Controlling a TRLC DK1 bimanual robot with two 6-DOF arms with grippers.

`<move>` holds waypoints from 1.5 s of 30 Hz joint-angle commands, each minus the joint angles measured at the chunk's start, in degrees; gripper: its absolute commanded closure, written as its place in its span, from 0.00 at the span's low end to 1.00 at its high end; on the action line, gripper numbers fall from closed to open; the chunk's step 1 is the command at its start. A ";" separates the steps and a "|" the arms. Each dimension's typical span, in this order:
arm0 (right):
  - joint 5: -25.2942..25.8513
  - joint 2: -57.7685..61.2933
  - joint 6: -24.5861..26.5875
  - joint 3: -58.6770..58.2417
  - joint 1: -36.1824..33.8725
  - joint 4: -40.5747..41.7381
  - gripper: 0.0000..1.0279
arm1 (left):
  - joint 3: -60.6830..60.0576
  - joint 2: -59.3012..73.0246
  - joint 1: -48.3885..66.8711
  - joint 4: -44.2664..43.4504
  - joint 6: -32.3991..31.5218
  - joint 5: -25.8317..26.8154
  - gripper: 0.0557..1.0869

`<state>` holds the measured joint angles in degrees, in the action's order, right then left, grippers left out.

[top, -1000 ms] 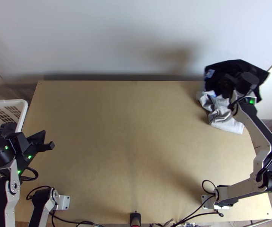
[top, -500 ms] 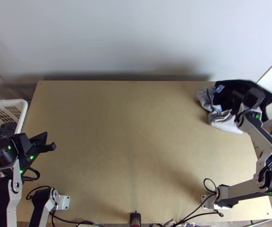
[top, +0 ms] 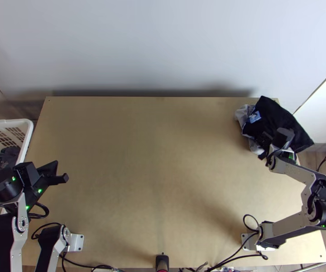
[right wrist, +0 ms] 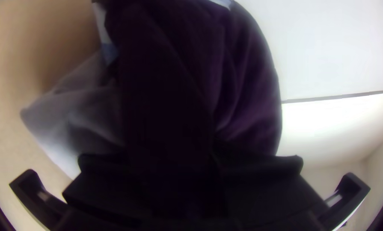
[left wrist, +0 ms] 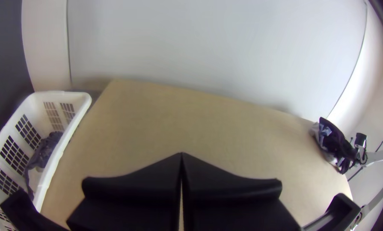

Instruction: Fold the t-shirt

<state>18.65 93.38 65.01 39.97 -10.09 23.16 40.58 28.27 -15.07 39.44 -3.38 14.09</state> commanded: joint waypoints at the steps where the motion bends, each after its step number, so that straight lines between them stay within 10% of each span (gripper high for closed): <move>1: -0.02 2.33 -6.13 -0.85 1.74 1.01 0.97 | -0.15 -0.67 -0.31 0.11 0.12 -0.02 0.96; 4: -0.02 1.71 -7.18 -0.24 2.18 1.01 0.96 | -0.24 -0.94 -1.28 0.37 0.39 -0.02 0.96; 9: -0.73 -2.07 -8.85 0.82 2.53 1.28 0.04 | -0.50 -1.20 -2.33 1.25 1.53 -0.02 0.96; 16: -4.24 -10.59 -10.78 1.34 4.20 -7.51 0.03 | -0.24 -3.40 -2.33 2.48 2.59 1.38 0.96; 24: -5.12 -17.80 -26.96 6.79 13.60 -37.13 0.03 | -0.32 -3.66 -2.77 1.87 2.06 1.38 0.96; 38: -5.12 -28.87 -53.06 6.88 35.05 -50.40 0.04 | -2.26 -2.52 -4.35 -1.91 -3.57 1.47 0.96; 45: -6.97 -32.39 -64.93 8.64 33.91 -53.83 0.04 | -3.58 -3.31 -3.47 -2.88 -6.12 1.56 0.96</move>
<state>13.37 64.77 10.55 47.29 22.37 -27.16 38.20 25.61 -19.25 37.58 -7.40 15.62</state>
